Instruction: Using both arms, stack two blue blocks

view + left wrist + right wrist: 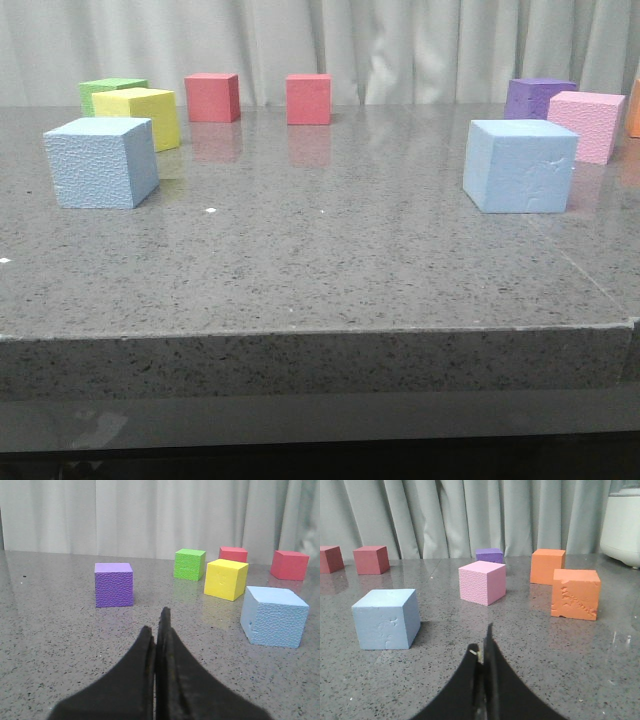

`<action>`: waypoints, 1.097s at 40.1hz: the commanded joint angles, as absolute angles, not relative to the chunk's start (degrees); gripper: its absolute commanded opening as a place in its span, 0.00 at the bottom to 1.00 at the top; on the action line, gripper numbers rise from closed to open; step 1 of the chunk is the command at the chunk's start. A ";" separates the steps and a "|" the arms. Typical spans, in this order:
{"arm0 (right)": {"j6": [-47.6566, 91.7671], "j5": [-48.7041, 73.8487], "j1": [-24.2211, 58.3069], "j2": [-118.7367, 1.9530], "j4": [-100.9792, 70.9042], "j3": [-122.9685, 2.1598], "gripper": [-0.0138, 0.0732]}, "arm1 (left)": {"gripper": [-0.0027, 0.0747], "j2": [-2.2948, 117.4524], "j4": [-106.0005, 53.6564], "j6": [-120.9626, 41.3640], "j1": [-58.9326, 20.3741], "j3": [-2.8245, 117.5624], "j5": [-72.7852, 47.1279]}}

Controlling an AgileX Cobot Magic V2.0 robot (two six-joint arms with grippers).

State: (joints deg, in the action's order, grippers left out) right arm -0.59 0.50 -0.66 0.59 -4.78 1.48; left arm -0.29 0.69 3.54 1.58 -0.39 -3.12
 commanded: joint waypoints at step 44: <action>0.00 7.98 -0.70 -0.14 -3.04 -16.00 0.02 | 0.01 -0.19 -2.02 3.98 1.76 16.14 -4.79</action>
State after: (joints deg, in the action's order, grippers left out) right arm -0.59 7.60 -0.66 0.59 -4.65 -9.31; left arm -0.29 -1.18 3.54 1.58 9.40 -5.42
